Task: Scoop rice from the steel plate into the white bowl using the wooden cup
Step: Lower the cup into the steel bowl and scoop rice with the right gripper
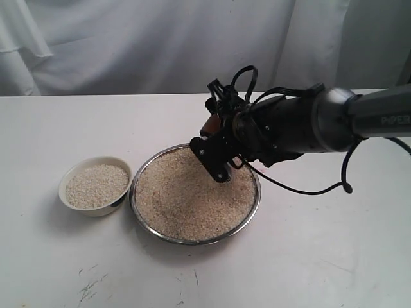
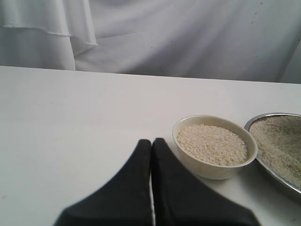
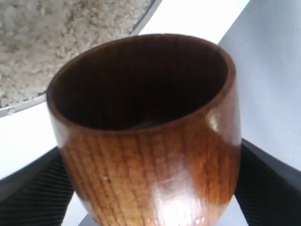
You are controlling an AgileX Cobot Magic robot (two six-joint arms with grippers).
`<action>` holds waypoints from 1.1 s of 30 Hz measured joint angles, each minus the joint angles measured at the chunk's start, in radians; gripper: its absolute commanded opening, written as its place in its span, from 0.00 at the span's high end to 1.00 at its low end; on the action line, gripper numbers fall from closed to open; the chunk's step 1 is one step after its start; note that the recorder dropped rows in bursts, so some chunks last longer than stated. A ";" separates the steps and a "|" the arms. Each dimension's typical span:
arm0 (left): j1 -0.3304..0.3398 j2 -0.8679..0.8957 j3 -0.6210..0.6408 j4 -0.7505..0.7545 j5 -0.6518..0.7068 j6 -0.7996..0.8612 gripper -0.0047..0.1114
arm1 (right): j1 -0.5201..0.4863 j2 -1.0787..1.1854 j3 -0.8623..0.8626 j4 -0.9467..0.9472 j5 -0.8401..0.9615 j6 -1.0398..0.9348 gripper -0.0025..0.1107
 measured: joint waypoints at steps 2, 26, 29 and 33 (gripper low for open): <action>0.000 0.000 0.000 0.000 0.000 0.000 0.96 | 0.003 0.017 0.000 -0.037 0.003 -0.002 0.98; 0.000 0.000 0.000 0.000 0.000 0.000 0.96 | 0.068 0.100 -0.026 0.443 -0.008 -0.352 0.98; 0.000 0.000 0.000 0.000 0.000 0.000 0.96 | 0.068 0.096 -0.026 0.554 -0.018 -0.435 0.98; 0.000 0.000 0.000 0.000 0.000 0.000 0.96 | 0.068 0.094 -0.030 0.698 -0.029 -0.515 0.98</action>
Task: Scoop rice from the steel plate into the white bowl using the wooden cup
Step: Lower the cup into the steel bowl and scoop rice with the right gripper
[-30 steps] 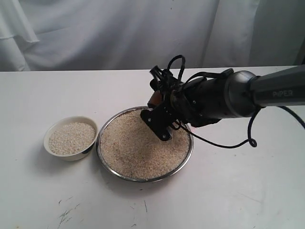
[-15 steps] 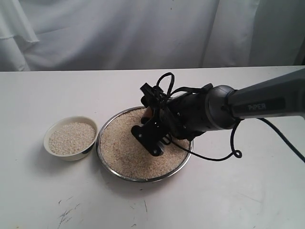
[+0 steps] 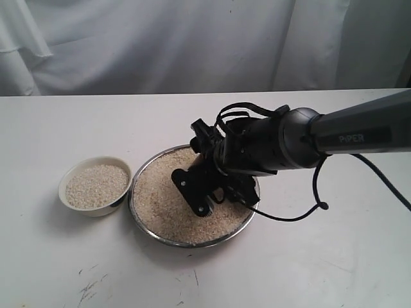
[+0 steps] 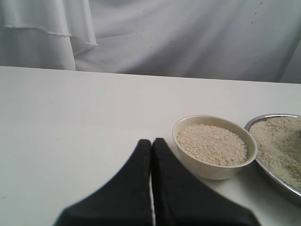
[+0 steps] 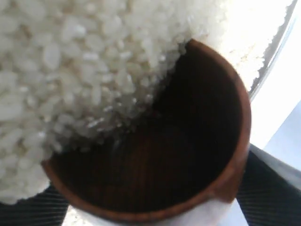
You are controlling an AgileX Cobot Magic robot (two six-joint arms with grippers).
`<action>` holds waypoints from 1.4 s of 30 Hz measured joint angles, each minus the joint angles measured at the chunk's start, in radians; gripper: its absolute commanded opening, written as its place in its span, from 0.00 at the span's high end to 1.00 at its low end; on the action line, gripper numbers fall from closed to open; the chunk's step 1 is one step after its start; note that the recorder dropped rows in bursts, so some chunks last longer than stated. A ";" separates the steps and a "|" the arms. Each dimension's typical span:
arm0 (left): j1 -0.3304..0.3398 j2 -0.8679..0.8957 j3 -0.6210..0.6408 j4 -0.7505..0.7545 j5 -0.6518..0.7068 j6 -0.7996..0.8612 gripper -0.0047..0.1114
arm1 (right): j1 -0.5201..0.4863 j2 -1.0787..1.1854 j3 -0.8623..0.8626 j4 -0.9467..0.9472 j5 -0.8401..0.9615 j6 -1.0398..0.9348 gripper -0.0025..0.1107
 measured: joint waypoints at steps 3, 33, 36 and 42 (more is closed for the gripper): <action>0.000 0.000 0.000 0.000 0.000 0.000 0.96 | 0.000 0.000 -0.002 0.105 -0.018 -0.048 0.98; 0.000 0.000 0.000 0.000 0.000 0.000 0.96 | -0.050 0.016 -0.006 0.605 -0.120 -0.246 0.98; 0.000 0.000 0.000 0.000 0.000 0.000 0.96 | -0.063 0.011 -0.006 0.745 -0.107 -0.350 0.98; 0.000 0.000 0.000 0.000 0.000 0.000 0.96 | -0.095 0.007 -0.006 0.962 -0.084 -0.500 0.98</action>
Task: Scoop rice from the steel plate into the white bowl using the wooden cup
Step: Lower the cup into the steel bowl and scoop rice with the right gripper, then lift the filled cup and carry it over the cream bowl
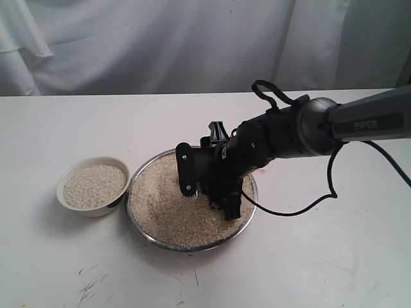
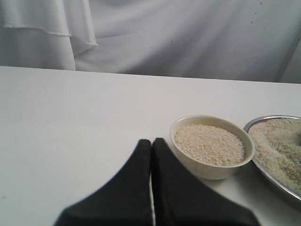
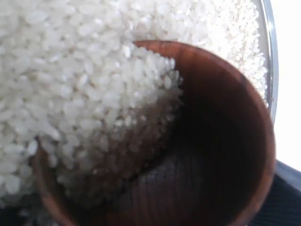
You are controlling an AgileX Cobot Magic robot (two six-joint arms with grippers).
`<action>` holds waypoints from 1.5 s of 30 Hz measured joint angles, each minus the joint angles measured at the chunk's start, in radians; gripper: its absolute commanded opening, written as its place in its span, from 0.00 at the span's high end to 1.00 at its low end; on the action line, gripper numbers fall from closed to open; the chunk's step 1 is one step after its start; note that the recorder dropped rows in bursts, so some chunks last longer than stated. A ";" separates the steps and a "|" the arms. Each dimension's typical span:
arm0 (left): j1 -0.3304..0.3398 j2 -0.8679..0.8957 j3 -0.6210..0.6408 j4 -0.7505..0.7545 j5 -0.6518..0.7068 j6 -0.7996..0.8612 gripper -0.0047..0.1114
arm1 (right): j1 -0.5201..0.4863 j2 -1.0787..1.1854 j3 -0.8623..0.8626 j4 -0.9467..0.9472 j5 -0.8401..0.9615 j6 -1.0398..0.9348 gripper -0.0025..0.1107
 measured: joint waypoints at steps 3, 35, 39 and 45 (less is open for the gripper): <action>0.000 0.000 0.000 0.000 0.000 0.000 0.96 | -0.002 -0.002 0.000 0.031 0.002 -0.023 0.98; 0.000 0.000 0.000 0.000 0.000 0.000 0.96 | -0.065 -0.010 -0.349 0.286 0.403 -0.115 0.98; 0.000 0.000 0.000 0.000 0.000 0.000 0.96 | -0.063 -0.010 -0.382 0.286 0.407 -0.115 0.98; 0.000 0.000 0.000 0.000 0.000 0.000 0.96 | 0.000 -0.010 -0.437 0.284 0.348 -0.115 0.98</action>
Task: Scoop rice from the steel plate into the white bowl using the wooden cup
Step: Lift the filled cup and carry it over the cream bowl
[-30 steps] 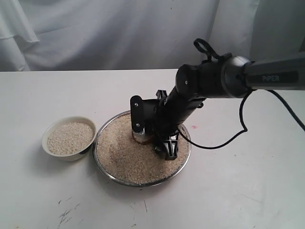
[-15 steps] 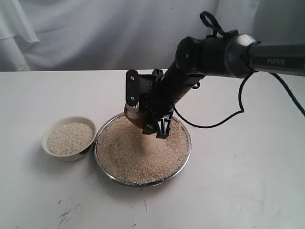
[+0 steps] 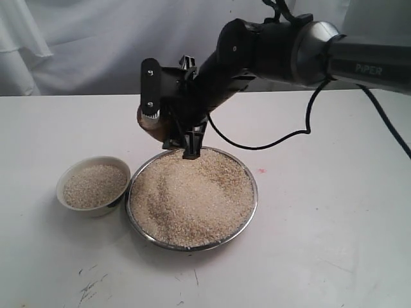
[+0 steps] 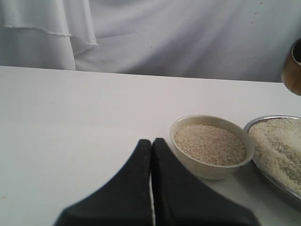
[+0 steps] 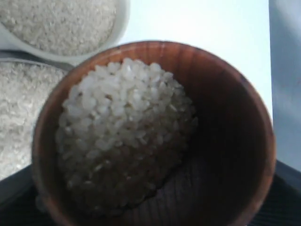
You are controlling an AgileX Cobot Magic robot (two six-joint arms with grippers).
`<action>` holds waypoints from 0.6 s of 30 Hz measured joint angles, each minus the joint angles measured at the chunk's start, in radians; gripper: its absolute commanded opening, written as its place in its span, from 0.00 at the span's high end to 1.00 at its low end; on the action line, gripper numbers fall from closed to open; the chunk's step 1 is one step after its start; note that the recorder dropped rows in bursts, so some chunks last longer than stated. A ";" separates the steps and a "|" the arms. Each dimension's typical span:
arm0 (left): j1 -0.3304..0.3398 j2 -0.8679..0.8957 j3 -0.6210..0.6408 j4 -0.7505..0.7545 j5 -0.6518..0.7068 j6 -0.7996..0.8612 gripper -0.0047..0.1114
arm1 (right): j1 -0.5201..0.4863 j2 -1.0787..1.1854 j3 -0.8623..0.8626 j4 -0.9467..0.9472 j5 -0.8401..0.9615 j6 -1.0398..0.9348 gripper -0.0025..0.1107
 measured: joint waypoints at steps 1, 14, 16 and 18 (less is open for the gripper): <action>0.000 0.000 0.000 0.000 0.000 0.000 0.96 | 0.010 0.000 -0.009 0.000 -0.004 0.003 0.98; 0.000 0.000 0.000 0.000 0.000 0.000 0.96 | 0.150 0.208 -0.290 -0.216 -0.027 0.178 0.98; 0.000 0.000 0.000 0.000 0.000 0.000 0.96 | 0.162 0.224 -0.303 -0.245 -0.041 0.182 0.98; 0.000 0.000 0.000 0.000 0.000 0.000 0.96 | 0.173 0.239 -0.308 -0.291 -0.068 0.188 0.98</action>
